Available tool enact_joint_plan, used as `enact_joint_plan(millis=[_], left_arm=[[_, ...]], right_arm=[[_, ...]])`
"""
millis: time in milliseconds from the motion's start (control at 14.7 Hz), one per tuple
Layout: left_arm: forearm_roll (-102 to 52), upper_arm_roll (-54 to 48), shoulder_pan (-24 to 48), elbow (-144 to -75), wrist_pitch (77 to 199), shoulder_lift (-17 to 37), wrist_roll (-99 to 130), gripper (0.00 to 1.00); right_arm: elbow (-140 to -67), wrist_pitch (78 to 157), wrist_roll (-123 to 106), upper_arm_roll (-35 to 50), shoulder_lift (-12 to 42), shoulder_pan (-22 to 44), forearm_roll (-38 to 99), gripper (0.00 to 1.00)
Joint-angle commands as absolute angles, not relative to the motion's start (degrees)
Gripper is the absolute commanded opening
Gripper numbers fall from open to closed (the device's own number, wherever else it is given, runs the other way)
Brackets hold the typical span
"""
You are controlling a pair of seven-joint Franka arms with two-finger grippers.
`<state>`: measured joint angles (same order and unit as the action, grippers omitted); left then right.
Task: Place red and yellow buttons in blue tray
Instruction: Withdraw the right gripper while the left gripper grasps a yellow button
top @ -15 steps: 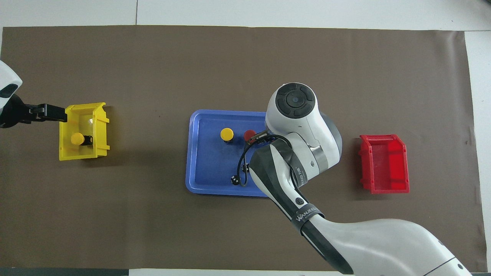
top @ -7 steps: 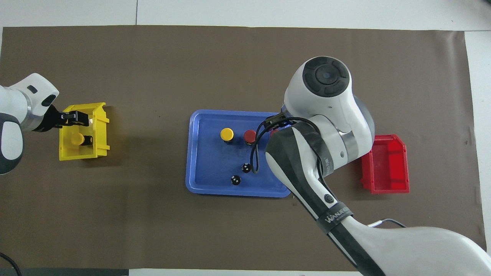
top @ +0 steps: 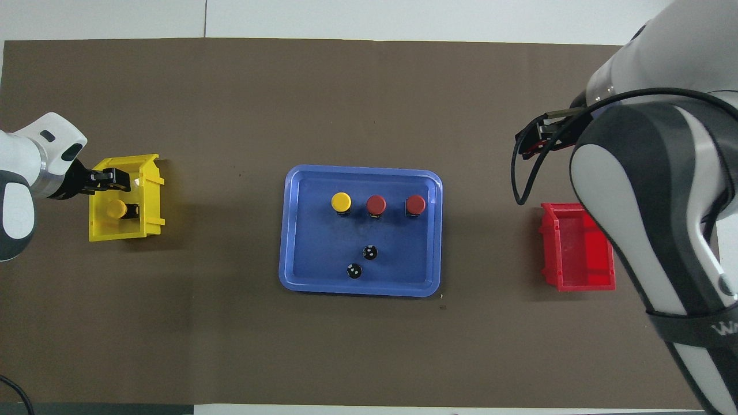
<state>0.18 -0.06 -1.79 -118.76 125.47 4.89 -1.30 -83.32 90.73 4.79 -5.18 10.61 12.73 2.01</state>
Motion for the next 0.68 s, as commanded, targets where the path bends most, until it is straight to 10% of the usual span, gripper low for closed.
enact_joint_plan(millis=[0, 614], left_arm=[[-0.2, -0.3, -2.2, -121.5, 127.4, 4.7, -1.9, 0.72], [-0.2, -0.2, -3.1, -123.5, 126.9, 4.2, -2.5, 0.69]], right_arm=[[-82.9, 86.0, 5.8, -4.3, 7.7, 7.1, 1.4, 1.0], [-93.9, 83.2, -1.2, -11.2, -3.2, 2.3, 1.4, 1.0]])
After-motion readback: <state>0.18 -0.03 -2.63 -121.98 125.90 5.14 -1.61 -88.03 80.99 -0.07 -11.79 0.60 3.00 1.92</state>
